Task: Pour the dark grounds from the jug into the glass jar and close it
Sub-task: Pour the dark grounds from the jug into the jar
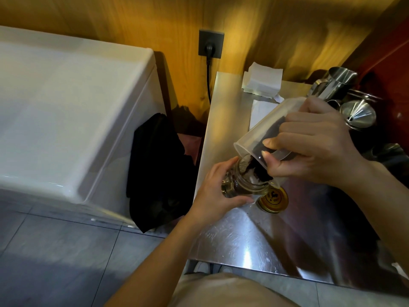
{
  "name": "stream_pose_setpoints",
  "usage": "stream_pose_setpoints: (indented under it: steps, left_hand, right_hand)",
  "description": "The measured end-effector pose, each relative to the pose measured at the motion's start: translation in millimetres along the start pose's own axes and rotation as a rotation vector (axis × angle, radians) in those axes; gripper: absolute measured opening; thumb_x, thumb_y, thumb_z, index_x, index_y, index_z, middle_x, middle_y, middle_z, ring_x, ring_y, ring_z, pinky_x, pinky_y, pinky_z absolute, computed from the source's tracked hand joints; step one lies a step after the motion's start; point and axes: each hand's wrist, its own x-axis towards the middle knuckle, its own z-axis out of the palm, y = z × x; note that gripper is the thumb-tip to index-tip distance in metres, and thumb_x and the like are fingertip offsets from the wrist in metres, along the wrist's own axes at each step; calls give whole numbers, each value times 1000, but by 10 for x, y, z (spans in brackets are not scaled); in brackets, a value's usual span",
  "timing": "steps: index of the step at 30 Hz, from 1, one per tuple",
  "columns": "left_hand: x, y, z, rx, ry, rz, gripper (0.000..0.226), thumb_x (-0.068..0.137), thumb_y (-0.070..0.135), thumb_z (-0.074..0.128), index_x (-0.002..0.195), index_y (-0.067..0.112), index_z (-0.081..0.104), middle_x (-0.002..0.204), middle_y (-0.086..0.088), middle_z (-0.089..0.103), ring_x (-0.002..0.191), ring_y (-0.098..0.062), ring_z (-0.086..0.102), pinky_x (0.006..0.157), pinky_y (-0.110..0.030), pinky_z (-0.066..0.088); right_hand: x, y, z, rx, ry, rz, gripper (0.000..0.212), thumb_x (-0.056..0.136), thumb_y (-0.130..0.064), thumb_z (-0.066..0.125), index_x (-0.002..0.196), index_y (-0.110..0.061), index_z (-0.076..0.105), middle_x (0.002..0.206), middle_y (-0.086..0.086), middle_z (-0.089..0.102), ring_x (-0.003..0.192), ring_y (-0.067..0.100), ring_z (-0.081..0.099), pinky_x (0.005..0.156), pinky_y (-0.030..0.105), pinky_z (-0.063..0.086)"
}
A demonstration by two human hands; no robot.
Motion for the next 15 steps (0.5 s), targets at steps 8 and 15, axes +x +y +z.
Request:
stream_pose_setpoints:
  steps: [8, 15]
  left_hand:
    - [0, 9, 1, -5, 7, -12, 85, 63, 51, 80, 132, 56, 31, 124, 29, 39, 118, 9, 40, 92, -2, 32]
    - [1, 13, 1, -2, 3, -14, 85, 62, 54, 78, 131, 57, 29, 124, 29, 38, 119, 8, 39, 96, -11, 36]
  right_hand:
    - [-16, -31, 14, -9, 32, -8, 25, 78, -13, 66, 55, -3, 63, 47, 6, 53, 43, 22, 48, 55, 31, 29]
    - [-12, -6, 14, -31, 20, -3, 30, 81, -15, 62, 54, -3, 62, 46, 7, 53, 43, 23, 50, 54, 33, 31]
